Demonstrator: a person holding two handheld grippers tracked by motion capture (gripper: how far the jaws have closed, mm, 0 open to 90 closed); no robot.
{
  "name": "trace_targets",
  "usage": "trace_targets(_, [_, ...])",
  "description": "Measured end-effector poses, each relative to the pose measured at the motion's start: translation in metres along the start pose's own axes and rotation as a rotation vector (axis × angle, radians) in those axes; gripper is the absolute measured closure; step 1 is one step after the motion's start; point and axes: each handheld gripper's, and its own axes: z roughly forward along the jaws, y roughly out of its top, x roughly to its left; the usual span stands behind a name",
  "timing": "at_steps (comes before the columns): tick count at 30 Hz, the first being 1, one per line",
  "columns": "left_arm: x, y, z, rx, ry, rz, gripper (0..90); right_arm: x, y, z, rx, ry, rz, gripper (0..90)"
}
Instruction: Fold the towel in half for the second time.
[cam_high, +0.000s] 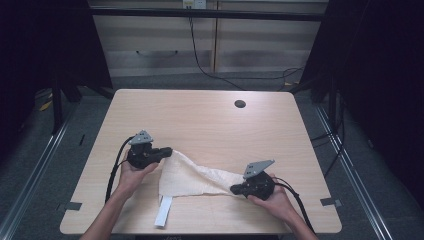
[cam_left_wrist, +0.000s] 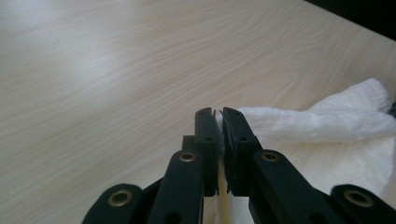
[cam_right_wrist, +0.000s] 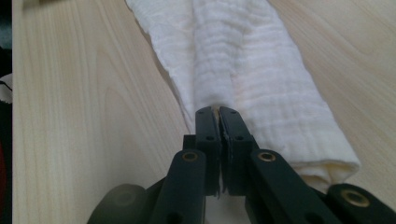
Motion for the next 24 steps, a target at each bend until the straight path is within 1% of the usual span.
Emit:
trace_targets(1, [0.000,0.000,0.000,0.000,0.000,0.000,85.5,0.000,0.000,0.000,0.000,0.000,0.000,87.2])
trace_targets(2, [-0.002,0.002,-0.001,-0.007,-0.006,0.008,85.5,-0.001,0.000,0.000,-0.001,-0.001,0.010,87.3])
trace_targets(3, [-0.009,0.006,-0.004,-0.027,-0.015,0.016,85.5,-0.001,0.000,0.000,0.003,0.002,0.017,87.4])
trace_targets(4, [-0.009,0.006,-0.004,-0.027,-0.015,0.016,85.5,-0.001,0.000,0.000,0.003,0.002,0.017,87.4])
trace_targets(5, [-0.012,0.008,-0.005,-0.036,-0.026,0.022,85.5,-0.001,0.001,0.001,0.005,-0.007,0.021,87.4])
trace_targets(6, [-0.019,0.013,-0.007,-0.049,-0.034,0.044,85.5,0.000,0.002,0.001,0.007,-0.018,0.032,87.5])
trace_targets(7, [-0.019,0.013,-0.007,-0.049,-0.034,0.044,85.5,0.000,0.002,0.001,0.007,-0.018,0.032,87.5])
trace_targets(9, [-0.024,0.016,-0.009,-0.061,-0.037,0.063,85.5,-0.003,0.002,0.001,0.004,-0.015,0.052,87.7])
trace_targets(10, [-0.025,0.017,-0.011,-0.064,-0.035,0.073,85.5,-0.003,0.002,0.001,0.004,-0.015,0.052,87.7])
trace_targets(11, [-0.026,0.018,-0.012,-0.071,-0.033,0.073,85.5,-0.005,0.002,0.001,0.000,-0.025,0.052,87.7])
trace_targets(12, [-0.026,0.018,-0.014,-0.073,-0.024,0.080,85.5,-0.007,0.001,0.001,-0.003,-0.028,0.059,87.6])
trace_targets(13, [-0.023,0.018,-0.018,-0.070,-0.015,0.084,85.5,-0.011,0.000,0.000,-0.005,-0.032,0.078,87.7])
trace_targets(14, [-0.023,0.018,-0.018,-0.070,-0.015,0.084,85.5,-0.011,0.000,0.000,-0.005,-0.032,0.078,87.7])
trace_targets(15, [-0.022,0.017,-0.021,-0.071,-0.013,0.086,85.5,-0.014,-0.001,-0.003,-0.005,-0.057,0.089,87.7])
trace_targets(16, [-0.021,0.016,-0.024,-0.070,-0.010,0.089,85.5,-0.014,-0.001,-0.003,-0.005,-0.057,0.089,87.8])
trace_targets(17, [-0.021,0.014,-0.029,-0.061,-0.003,0.100,85.7,-0.016,-0.003,-0.005,-0.005,-0.070,0.107,87.8])
trace_targets(19, [-0.021,0.013,-0.031,-0.061,-0.002,0.102,85.8,-0.017,-0.004,-0.006,-0.010,-0.076,0.111,87.8])
trace_targets(20, [-0.023,0.011,-0.034,-0.070,0.001,0.100,85.8,-0.018,-0.004,-0.007,-0.007,-0.079,0.120,87.8])
trace_targets(21, [-0.028,0.010,-0.036,-0.070,-0.021,0.107,85.8,-0.019,-0.005,-0.007,-0.008,-0.100,0.121,87.9])
trace_targets(22, [-0.028,0.010,-0.036,-0.070,-0.021,0.107,85.8,-0.019,-0.005,-0.007,-0.008,-0.100,0.121,87.9])
trace_targets(23, [-0.032,0.009,-0.037,-0.069,-0.021,0.122,85.8,-0.018,-0.004,-0.008,-0.001,-0.107,0.124,87.9])
trace_targets(24, [-0.035,0.009,-0.038,-0.072,-0.029,0.122,85.8,-0.018,-0.004,-0.008,-0.005,-0.116,0.128,87.9])
